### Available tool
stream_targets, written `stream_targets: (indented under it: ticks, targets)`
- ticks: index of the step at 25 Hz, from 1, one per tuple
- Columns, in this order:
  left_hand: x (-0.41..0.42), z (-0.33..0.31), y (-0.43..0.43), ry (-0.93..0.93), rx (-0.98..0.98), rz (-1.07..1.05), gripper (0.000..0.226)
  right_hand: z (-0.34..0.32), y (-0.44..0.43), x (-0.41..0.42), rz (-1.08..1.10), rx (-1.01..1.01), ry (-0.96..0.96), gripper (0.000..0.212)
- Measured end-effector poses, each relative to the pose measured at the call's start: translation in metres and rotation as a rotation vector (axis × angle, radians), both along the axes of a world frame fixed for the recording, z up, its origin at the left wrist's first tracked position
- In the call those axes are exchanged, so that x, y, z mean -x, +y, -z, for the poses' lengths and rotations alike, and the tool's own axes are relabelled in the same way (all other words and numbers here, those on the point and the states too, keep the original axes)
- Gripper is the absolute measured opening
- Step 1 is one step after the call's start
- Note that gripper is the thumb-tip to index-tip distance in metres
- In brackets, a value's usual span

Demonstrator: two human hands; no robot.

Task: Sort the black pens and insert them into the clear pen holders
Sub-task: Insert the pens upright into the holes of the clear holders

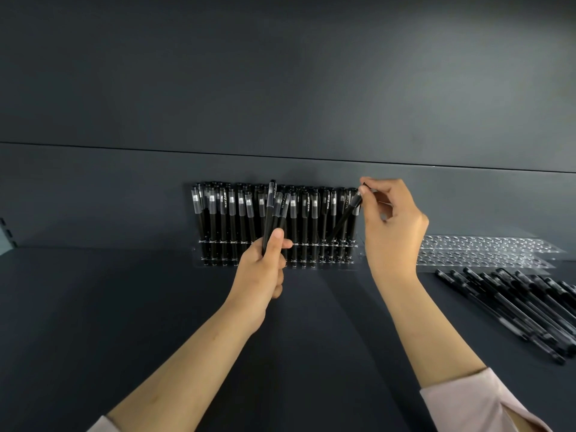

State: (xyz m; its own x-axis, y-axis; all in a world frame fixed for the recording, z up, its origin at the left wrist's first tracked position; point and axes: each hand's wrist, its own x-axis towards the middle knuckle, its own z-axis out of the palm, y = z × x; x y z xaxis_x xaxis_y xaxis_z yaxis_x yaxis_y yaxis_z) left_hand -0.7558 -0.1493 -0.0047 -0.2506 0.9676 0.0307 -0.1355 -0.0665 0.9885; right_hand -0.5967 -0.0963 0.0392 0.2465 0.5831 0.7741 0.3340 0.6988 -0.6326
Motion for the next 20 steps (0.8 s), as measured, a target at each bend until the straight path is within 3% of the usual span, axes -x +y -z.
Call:
stream_targets:
  ticks: [7, 20]
  targets:
    - [-0.0030, 0.0025, 0.0011, -0.042, -0.012, 0.062, 0.036, -0.0002, 0.0079, 0.0038, 0.005, 0.094, -0.077, 0.007]
    - [-0.0040, 0.0025, -0.0004, -0.056, -0.028, 0.068, 0.036, -0.0054, 0.0095, 0.0046, 0.014, 0.047, -0.130, 0.007]
